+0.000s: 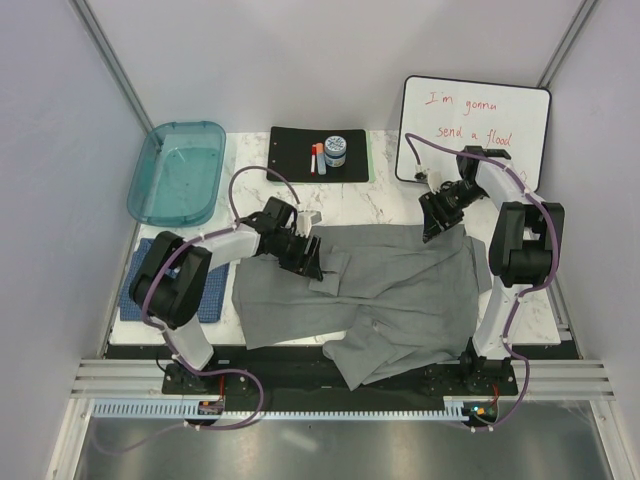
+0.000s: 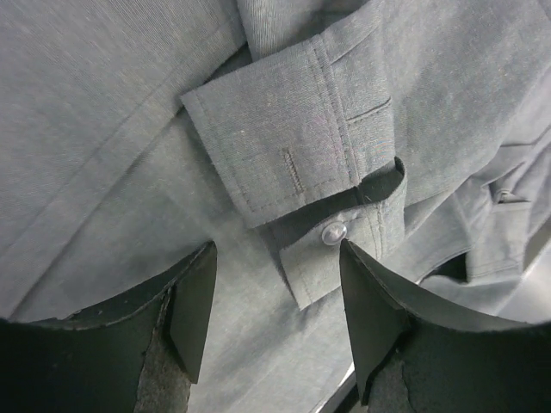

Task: Fold and stack the long sleeve shirts
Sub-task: Fold the shirt

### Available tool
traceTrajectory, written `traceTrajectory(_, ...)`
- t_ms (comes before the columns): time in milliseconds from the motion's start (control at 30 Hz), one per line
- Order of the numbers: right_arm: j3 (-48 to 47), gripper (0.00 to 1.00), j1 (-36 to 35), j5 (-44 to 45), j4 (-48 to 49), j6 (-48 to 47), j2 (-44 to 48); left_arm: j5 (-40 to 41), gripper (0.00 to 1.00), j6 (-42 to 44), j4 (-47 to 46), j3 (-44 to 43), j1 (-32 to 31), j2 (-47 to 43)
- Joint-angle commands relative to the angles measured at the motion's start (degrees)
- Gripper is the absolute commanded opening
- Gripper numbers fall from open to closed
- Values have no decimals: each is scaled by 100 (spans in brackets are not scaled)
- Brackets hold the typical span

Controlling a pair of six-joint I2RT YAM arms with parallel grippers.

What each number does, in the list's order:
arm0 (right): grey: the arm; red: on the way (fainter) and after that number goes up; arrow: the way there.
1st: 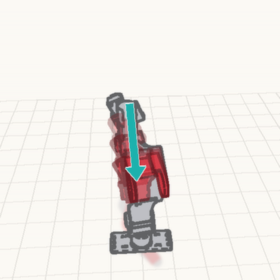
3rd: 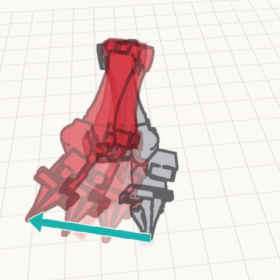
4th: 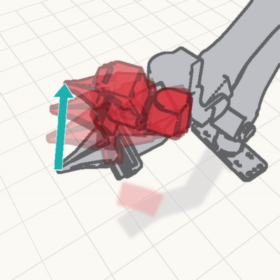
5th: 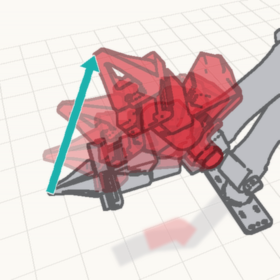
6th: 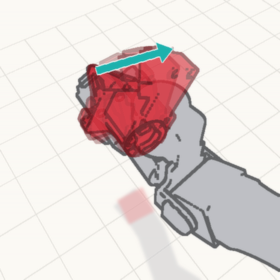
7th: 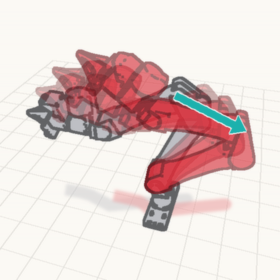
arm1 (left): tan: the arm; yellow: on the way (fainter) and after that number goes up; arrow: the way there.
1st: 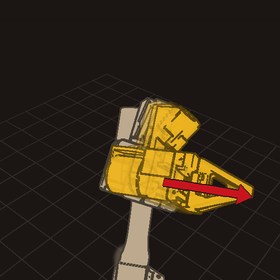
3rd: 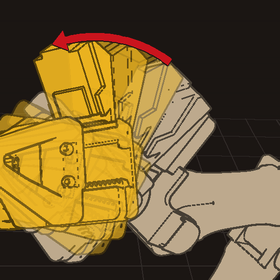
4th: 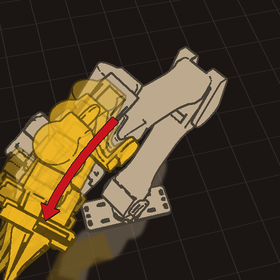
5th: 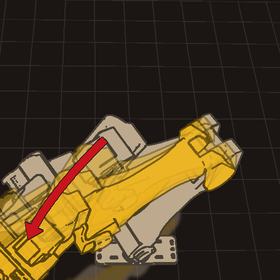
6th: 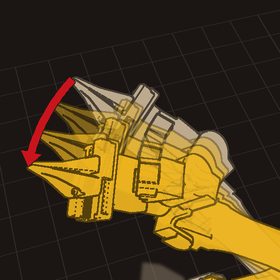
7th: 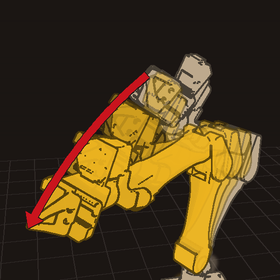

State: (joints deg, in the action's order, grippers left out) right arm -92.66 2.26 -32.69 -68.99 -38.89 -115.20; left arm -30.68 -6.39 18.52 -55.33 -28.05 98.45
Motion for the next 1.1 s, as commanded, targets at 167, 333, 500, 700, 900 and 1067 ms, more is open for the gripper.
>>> traceTrajectory(167,99,57,11,96,105,-171,112,-1256,60,-679,-604,-224,72,411)
traceTrajectory(333,117,56,20,113,132,-162,103,-1363,29,-758,-719,-268,89,342)
traceTrajectory(500,99,56,20,149,140,-162,103,-776,2,-522,-342,-259,291,-132)
traceTrajectory(700,161,55,29,184,210,-162,68,-248,2,163,290,-171,757,-897)
traceTrajectory(900,135,55,29,210,228,-154,103,685,2,1015,784,-40,1258,-1171)
traceTrajectory(1067,152,53,20,280,228,-136,76,1150,17,1456,969,49,1294,-1083)
